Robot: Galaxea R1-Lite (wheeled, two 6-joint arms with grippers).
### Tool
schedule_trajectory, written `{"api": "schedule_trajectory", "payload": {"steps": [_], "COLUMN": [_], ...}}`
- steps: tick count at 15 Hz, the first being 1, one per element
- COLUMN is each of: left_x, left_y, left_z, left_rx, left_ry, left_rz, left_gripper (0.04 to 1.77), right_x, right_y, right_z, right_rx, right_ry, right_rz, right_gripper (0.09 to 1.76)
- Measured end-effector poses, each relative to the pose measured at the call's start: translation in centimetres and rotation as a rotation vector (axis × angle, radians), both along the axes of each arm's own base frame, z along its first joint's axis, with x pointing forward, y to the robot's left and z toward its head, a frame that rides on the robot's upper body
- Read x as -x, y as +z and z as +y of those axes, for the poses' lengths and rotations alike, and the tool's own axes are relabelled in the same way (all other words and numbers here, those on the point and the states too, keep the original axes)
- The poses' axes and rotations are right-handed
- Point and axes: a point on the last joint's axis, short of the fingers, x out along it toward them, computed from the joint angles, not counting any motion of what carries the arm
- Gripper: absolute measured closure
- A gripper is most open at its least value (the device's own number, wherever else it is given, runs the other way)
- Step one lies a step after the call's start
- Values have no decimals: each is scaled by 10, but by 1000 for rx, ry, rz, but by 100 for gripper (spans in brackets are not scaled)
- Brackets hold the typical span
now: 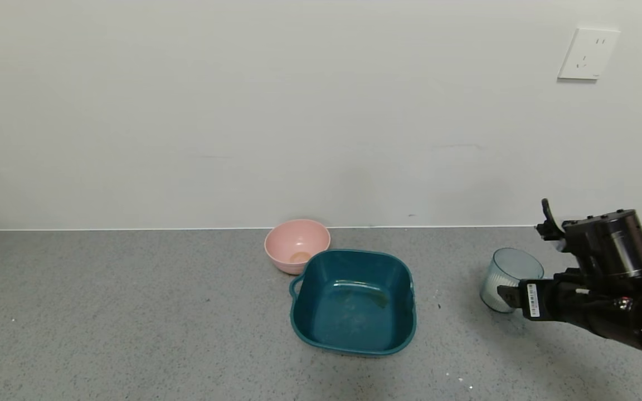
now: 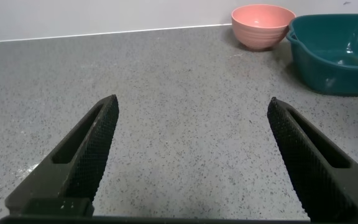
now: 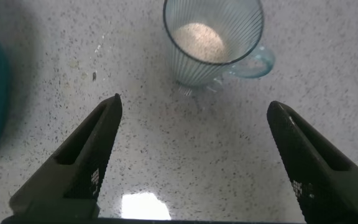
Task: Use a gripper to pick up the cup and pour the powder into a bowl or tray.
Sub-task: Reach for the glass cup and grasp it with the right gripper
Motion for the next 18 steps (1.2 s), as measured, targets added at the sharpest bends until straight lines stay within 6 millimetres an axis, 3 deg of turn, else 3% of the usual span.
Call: {"api": "schedule_trajectory", "payload": {"steps": [8,18], "left_x": [0,0], "left_y": [0,0], "left_z": [0,0], "left_rx": [0,0], "left_ry": [0,0], "left_rz": [0,0], "left_gripper": [9,9], "right_x": [-14,-22], "right_y": [-45,-80], "right_z": [23,25], "right_rx": [16,17], "right_ry": [-159,-173], "right_rz": [-13,-37], "right_gripper": [15,15]}}
